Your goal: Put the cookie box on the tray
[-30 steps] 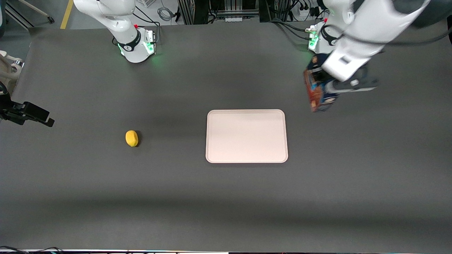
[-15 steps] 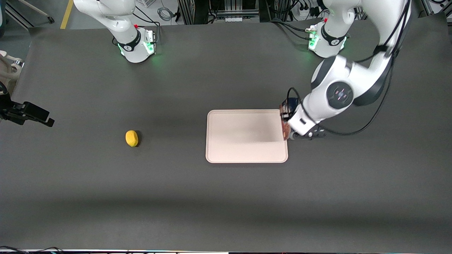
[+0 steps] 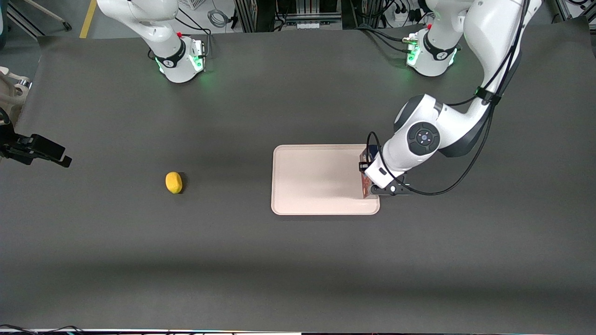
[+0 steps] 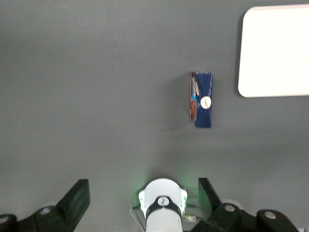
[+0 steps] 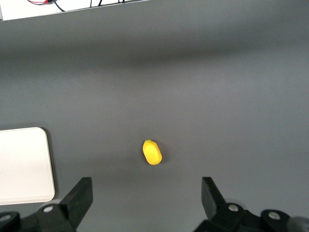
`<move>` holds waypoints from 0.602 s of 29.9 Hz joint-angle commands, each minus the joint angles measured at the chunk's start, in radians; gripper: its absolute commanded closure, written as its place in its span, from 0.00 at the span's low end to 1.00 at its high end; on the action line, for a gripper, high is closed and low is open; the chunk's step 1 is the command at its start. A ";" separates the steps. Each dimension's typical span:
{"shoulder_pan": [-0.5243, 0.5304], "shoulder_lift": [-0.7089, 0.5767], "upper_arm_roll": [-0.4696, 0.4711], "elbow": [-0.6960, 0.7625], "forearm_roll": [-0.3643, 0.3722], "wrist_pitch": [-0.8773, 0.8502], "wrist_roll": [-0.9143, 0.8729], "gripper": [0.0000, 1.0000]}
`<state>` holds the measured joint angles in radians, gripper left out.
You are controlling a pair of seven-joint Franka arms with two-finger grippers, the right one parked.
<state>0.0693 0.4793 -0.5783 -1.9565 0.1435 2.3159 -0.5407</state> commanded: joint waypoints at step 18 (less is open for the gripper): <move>0.010 -0.117 0.003 0.019 0.022 -0.094 -0.065 0.00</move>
<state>0.0717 0.4585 -0.5795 -1.9634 0.1492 2.3238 -0.5615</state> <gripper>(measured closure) 0.000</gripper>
